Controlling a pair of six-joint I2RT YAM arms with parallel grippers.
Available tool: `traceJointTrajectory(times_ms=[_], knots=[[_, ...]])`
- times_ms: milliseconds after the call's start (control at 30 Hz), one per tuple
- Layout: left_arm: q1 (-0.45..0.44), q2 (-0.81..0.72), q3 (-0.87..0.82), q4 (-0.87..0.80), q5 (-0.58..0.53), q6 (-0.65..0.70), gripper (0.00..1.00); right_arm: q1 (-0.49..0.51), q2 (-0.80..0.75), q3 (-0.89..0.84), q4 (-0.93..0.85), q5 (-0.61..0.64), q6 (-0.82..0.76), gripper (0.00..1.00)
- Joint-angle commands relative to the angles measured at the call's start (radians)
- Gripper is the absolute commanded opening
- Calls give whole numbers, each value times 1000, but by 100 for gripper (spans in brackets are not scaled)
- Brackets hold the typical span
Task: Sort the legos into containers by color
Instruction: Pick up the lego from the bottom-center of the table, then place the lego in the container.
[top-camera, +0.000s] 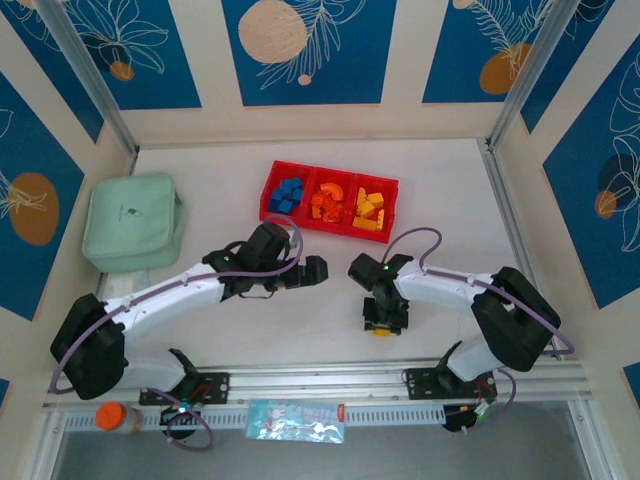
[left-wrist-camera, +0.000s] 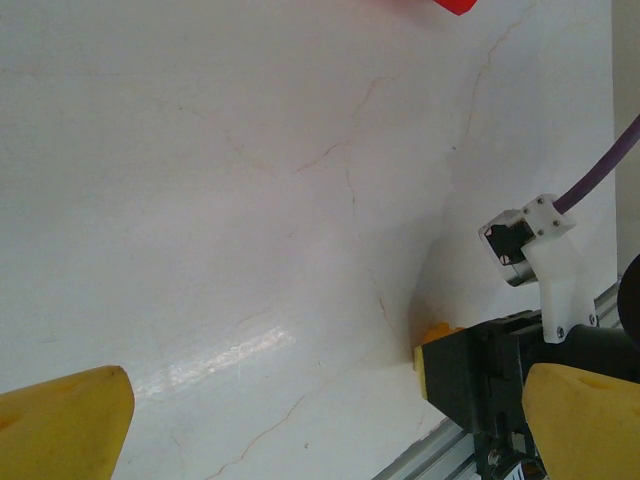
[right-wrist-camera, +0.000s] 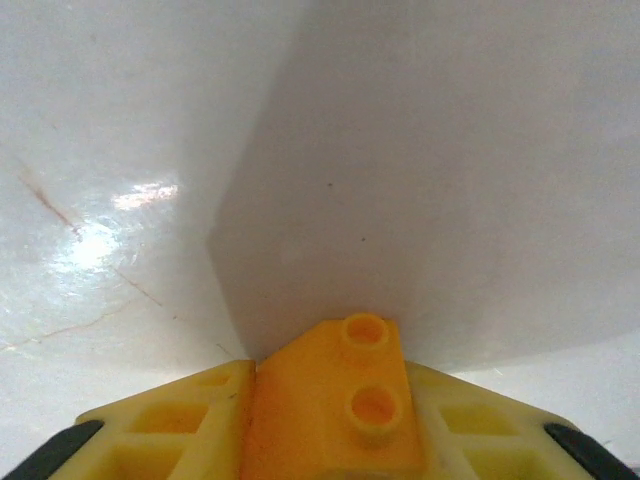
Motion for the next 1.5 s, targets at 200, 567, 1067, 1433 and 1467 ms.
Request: traceJointTrajectory(times_ms=[200,567,1067,1433,1467], knots=[[-5,6,51,-37,-28,39,99,-46,-47,141,-85,38,-82,31],[66,-18,96,-90,-36,110,99,-214,92,481,-105,116,-312,32],[225,-62,76,-109,4,150,99,-402,521,959,-56,165,-458,35],[270,-64,79,-115,16,164,99,-427,605,1124,-85,197,-480,50],[272,-65,79,-116,18,164,99,-428,596,1123,-87,197,-481,52]])
